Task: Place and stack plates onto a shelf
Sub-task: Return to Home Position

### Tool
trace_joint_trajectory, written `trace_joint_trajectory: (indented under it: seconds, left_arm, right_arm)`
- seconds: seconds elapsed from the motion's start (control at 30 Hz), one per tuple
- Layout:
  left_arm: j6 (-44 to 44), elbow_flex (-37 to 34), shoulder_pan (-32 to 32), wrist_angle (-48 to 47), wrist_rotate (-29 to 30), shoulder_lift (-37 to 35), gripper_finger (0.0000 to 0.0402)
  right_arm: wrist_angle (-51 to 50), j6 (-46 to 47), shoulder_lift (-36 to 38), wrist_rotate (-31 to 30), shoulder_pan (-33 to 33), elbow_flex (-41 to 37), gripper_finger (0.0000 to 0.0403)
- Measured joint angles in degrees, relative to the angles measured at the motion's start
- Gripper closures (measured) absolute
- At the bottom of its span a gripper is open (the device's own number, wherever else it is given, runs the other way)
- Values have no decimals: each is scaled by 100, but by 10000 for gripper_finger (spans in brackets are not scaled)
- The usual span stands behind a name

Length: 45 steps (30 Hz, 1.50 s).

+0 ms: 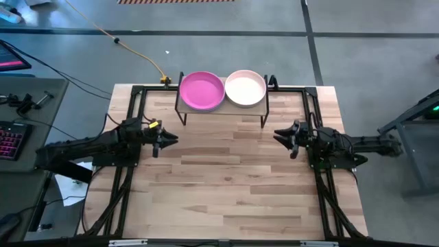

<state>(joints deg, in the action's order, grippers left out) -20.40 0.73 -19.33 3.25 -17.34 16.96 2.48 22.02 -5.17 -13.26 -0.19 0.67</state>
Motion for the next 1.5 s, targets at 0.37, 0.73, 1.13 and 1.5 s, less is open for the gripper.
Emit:
trace_joint_trajectory:
  seconds: [0.37,0.73,1.13,1.5]
  left_arm:
    - [2,0,0,9,-2,-1052,311]
    - [3,7,0,77,-10,-1676,311]
    - [4,0,35,11,-7,-1677,311]
    - [2,0,35,6,-7,-1677,311]
  right_arm:
    - [4,0,2,-2,-749,0,273]
    - [46,0,9,-4,-1044,-9,273]
    - [52,2,-2,-4,-1044,-9,273]
    - [57,2,-2,-4,-1044,-11,273]
